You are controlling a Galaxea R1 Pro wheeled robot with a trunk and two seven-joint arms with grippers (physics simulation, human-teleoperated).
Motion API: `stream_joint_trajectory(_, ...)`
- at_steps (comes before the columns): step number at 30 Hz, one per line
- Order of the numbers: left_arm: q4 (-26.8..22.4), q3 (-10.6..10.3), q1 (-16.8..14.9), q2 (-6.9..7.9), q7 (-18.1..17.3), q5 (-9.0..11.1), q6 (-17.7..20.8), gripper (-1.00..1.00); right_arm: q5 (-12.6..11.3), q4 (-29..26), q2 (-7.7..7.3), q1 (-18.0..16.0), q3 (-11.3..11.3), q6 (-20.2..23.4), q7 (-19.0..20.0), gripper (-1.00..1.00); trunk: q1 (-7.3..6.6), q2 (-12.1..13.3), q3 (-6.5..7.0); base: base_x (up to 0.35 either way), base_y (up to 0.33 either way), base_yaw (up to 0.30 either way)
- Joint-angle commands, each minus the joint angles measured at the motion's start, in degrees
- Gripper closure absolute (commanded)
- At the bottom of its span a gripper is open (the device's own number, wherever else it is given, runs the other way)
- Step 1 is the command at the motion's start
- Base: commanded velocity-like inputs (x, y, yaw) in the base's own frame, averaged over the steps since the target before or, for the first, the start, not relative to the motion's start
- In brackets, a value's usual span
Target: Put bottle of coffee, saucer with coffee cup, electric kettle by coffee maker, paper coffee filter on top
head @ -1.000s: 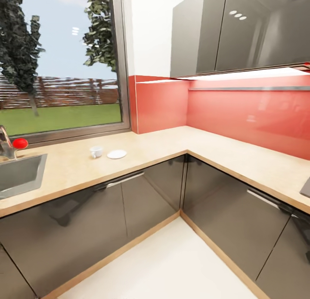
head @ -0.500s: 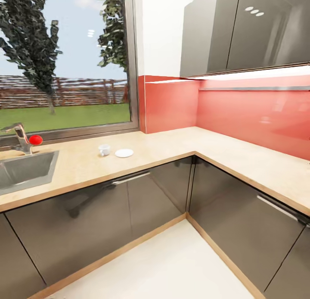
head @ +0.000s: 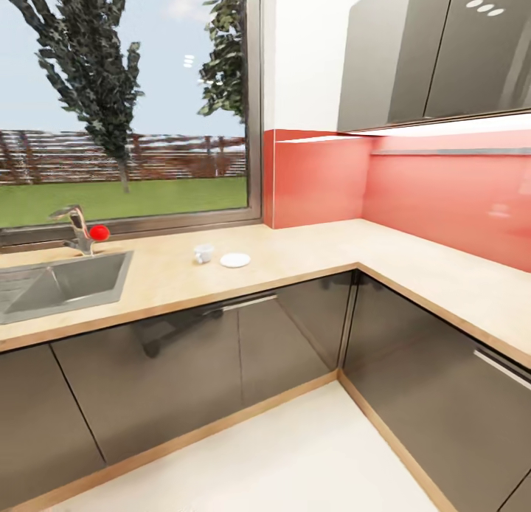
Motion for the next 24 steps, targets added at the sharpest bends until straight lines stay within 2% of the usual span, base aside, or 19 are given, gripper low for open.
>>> stream_joint_trajectory(1,0.1,-0.5,-0.1,0.02,-0.1,0.3,-0.4,-1.0,-0.6,0.0,-0.04,0.0,0.4,-0.1,0.2,-1.0,0.0,0.0,-0.06,0.0,-0.01,0.267)
stream_joint_trajectory(10,0.0,-0.5,-0.1,0.02,-0.1,0.3,-0.4,-1.0,-0.6,0.0,-0.04,0.0,0.4,-0.1,0.2,-1.0,0.0,0.0,-0.06,0.0,-0.171,0.151)
stream_joint_trajectory(24,0.1,-0.5,-0.1,0.02,-0.1,0.3,-0.4,-1.0,-0.6,0.0,-0.04,0.0,0.4,-0.1,0.3,-1.0,0.0,0.0,-0.06,0.0,-0.015,0.245)
